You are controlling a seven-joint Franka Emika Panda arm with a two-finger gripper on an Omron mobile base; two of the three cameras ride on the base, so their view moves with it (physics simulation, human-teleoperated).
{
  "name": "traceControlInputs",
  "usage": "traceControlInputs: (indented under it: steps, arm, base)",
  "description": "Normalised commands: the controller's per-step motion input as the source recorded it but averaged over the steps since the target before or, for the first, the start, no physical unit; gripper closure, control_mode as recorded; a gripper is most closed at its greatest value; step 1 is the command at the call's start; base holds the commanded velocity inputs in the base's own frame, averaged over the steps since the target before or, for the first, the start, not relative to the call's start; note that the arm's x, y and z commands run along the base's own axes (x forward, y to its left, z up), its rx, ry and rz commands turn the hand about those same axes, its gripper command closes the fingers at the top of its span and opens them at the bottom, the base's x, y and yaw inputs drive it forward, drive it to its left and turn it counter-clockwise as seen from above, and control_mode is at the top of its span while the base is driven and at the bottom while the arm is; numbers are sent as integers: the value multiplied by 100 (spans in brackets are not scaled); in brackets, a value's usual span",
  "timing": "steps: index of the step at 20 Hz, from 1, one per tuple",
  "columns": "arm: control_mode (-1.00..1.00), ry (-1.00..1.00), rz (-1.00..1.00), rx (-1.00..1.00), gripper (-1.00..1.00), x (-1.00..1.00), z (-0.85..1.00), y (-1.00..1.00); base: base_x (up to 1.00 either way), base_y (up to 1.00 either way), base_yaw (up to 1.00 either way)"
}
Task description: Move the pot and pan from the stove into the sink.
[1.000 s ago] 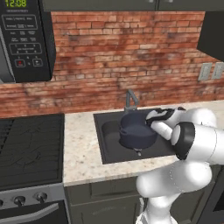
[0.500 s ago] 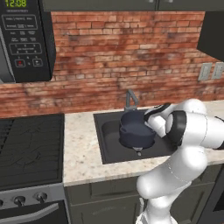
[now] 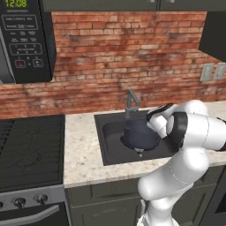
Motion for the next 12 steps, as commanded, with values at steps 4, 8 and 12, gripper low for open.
traceControlInputs:
  steps: [4, 8, 12]
  arm:
    - [-100, 4, 0, 0, -100, 0, 73, 0]
    - [-100, 6, 0, 0, -100, 0, 97, 0]
    - [-100, 4, 0, 0, -100, -3, 100, 0]
  base:
    - [0, 0, 0]
    - [0, 0, 0]
    - [0, 0, 0]
